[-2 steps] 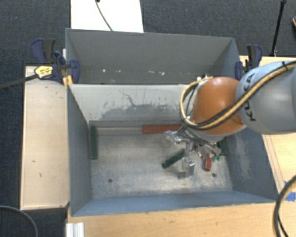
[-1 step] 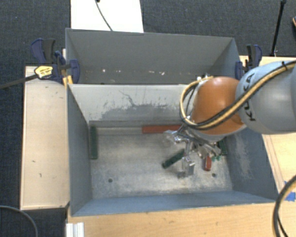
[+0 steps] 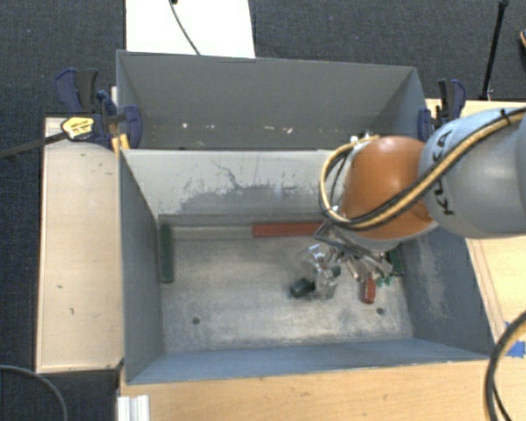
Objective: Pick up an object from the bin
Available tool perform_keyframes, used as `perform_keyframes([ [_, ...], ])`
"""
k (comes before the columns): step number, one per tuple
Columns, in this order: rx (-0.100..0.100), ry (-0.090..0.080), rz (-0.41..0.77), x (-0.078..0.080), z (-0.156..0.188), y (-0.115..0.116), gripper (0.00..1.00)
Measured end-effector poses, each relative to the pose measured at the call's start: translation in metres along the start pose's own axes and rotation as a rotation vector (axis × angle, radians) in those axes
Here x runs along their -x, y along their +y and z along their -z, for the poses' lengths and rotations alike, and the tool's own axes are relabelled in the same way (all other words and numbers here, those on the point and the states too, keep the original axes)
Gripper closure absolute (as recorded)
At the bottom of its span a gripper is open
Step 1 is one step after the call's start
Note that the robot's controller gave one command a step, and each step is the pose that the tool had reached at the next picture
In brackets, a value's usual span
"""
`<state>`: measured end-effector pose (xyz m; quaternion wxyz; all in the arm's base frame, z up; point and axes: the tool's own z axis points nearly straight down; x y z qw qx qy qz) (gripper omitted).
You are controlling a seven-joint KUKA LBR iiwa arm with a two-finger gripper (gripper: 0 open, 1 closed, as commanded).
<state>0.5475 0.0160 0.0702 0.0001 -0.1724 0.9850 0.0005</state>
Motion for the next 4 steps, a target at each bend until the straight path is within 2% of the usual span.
perform_keyframes([
  [1,-0.001,-0.005,-0.005,0.001,0.009,0.0,1.0],
  [2,-0.002,-0.006,-0.01,0.002,0.033,0.0,1.0],
  [3,-0.003,-0.008,-0.018,0.004,0.081,-0.001,1.0],
  [4,-0.002,-0.006,-0.024,0.005,0.098,-0.001,1.0],
])
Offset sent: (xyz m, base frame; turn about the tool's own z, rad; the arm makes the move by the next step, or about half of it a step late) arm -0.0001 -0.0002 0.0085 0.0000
